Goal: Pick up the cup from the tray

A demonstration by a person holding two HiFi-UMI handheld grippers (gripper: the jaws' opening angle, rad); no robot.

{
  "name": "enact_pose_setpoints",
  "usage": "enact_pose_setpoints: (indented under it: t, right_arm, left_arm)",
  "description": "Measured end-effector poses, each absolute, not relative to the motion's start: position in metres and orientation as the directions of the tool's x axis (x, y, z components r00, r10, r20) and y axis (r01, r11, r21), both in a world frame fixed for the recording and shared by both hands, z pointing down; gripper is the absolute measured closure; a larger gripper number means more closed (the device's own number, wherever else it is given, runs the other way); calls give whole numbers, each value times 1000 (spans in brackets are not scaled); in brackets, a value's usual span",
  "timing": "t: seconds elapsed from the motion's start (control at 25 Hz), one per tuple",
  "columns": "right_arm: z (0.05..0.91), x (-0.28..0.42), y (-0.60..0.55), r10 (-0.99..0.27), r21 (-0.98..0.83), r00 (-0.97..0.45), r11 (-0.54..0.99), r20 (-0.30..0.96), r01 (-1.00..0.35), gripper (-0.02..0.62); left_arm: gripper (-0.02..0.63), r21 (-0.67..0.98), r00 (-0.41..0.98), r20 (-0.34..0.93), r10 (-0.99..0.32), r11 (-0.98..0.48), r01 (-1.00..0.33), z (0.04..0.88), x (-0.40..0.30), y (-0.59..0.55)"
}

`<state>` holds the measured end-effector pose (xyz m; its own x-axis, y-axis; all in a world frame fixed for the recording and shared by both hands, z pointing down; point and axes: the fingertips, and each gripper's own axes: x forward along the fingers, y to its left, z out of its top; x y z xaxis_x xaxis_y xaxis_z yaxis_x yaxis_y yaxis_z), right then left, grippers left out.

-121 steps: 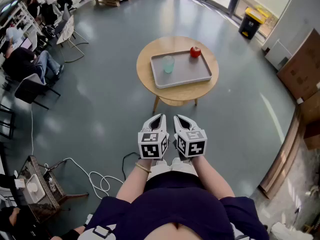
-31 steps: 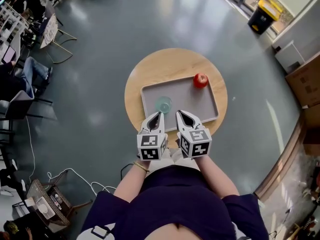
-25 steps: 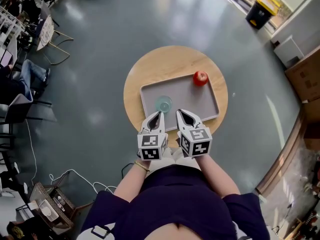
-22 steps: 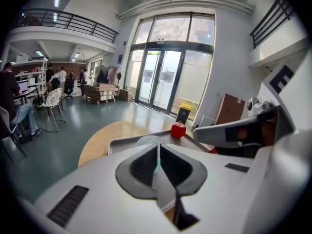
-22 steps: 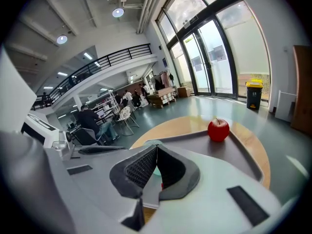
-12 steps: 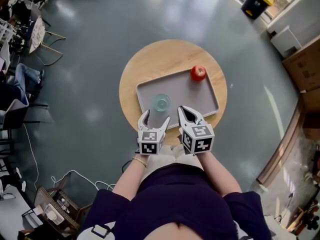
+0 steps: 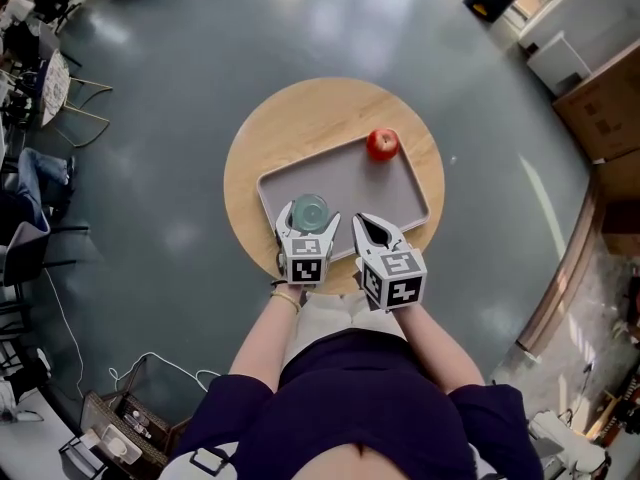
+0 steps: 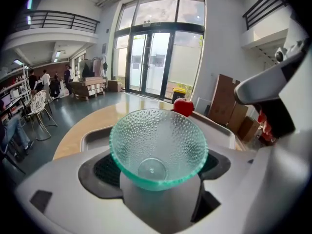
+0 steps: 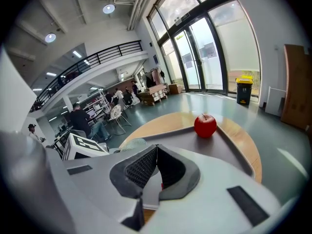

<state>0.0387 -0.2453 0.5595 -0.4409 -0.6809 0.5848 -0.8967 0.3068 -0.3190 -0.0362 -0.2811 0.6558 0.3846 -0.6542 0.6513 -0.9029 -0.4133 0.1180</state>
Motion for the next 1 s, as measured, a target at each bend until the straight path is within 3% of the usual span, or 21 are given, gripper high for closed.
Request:
enact_pose_setpoints:
  t: [0.6,1.0]
  right_arm:
    - [562,45,-249,-685,-314,-428,293,590,-903,586]
    - [555,46,-247,-700,-308,-435,310,566,-900,586]
  left_arm:
    - [210,92,372,650,-662,-418,-904,656,-29,-296]
    - [213,160,434,569,-698,-424,-891,595,-26,-280]
